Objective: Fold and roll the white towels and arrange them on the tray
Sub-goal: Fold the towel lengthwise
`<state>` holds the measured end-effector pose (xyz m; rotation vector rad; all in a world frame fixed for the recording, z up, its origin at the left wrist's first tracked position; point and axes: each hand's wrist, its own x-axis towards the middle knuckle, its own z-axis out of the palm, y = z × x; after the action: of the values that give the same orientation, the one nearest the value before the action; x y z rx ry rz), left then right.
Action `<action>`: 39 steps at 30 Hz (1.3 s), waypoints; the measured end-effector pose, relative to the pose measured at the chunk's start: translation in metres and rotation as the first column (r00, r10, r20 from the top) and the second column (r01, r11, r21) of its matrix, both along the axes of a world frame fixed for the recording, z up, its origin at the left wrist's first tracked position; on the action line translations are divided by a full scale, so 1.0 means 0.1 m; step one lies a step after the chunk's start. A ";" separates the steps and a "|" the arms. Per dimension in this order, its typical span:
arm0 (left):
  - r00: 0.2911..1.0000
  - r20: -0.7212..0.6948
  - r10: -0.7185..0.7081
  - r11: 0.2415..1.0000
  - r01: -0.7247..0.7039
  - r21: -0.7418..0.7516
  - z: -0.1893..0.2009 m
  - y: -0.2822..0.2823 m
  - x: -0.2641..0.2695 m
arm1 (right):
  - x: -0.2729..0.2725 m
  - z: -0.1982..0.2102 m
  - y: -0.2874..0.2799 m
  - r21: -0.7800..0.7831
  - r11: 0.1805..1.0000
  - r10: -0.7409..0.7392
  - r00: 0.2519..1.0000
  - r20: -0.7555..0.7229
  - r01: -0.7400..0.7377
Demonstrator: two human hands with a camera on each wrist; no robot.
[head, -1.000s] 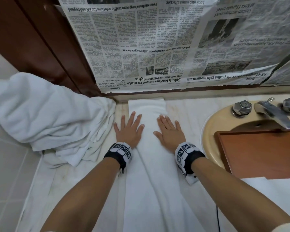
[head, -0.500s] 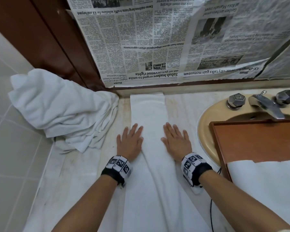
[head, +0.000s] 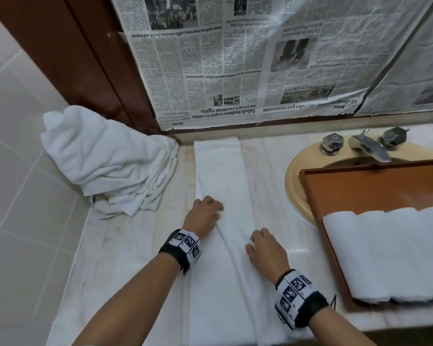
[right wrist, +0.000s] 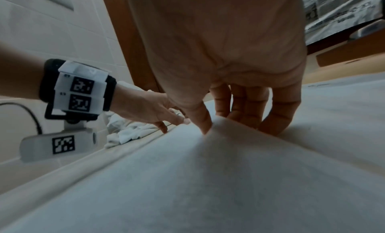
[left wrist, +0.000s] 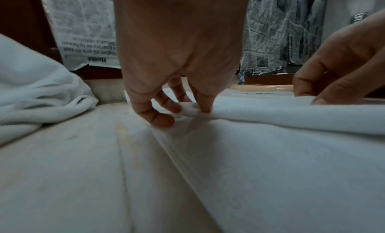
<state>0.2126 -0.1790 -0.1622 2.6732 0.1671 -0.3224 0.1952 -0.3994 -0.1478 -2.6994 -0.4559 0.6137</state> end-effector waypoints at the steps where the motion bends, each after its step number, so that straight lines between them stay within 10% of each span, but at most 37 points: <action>1: 1.000 0.010 0.007 1.000 -0.007 -0.012 -0.01 0.01 0.00 | -0.03 0.03 0.02 0.009 0.999 -0.030 0.999 -0.019 0.030; 10: 0.972 0.130 0.195 0.974 -0.175 -0.147 0.02 0.34 -0.33 | -0.54 0.53 0.53 0.183 0.983 0.008 1.000 -0.026 -0.003; 39: 0.815 0.068 0.576 0.793 -0.536 -0.291 0.01 0.22 -0.75 | -0.98 -0.02 0.97 0.137 0.961 0.259 0.958 -0.127 -0.242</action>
<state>0.1374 -0.1570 -0.1611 2.2412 0.7931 0.0541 0.0973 -0.3027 -0.1503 -2.4815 -0.7784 0.8154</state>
